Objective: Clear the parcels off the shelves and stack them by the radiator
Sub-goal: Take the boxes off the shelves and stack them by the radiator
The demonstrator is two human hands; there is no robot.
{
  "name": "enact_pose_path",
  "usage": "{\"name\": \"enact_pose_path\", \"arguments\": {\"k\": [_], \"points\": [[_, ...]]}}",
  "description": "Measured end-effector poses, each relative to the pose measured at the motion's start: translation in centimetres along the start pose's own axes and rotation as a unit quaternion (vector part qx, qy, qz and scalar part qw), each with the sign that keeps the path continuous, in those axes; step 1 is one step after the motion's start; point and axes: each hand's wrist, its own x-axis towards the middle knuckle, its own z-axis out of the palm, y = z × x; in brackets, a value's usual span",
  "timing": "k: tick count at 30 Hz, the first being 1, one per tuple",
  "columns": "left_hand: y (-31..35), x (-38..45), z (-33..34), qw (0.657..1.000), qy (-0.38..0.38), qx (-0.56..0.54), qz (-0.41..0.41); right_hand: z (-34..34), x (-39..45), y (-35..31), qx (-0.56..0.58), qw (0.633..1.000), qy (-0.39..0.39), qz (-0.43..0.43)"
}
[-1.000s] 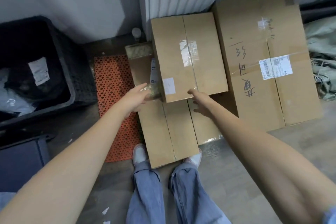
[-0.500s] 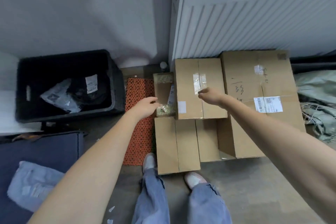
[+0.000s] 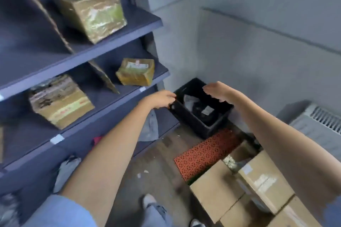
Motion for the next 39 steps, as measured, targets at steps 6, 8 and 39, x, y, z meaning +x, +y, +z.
{"name": "enact_pose_path", "arguments": {"k": [6, 8, 39], "points": [[-16.6, -20.8, -7.1, 0.962, 0.160, -0.170, -0.140, 9.1, -5.4, -20.2, -0.079, 0.963, -0.110, -0.233], [-22.5, -29.0, -7.6, 0.936, 0.222, -0.203, -0.182, 14.4, -9.2, -26.8, -0.106, 0.939, -0.155, -0.288], [-85.9, -99.9, 3.1, 0.688, 0.376, -0.408, -0.468, 91.1, -52.2, -74.4, -0.233, 0.749, -0.417, -0.459]]}}
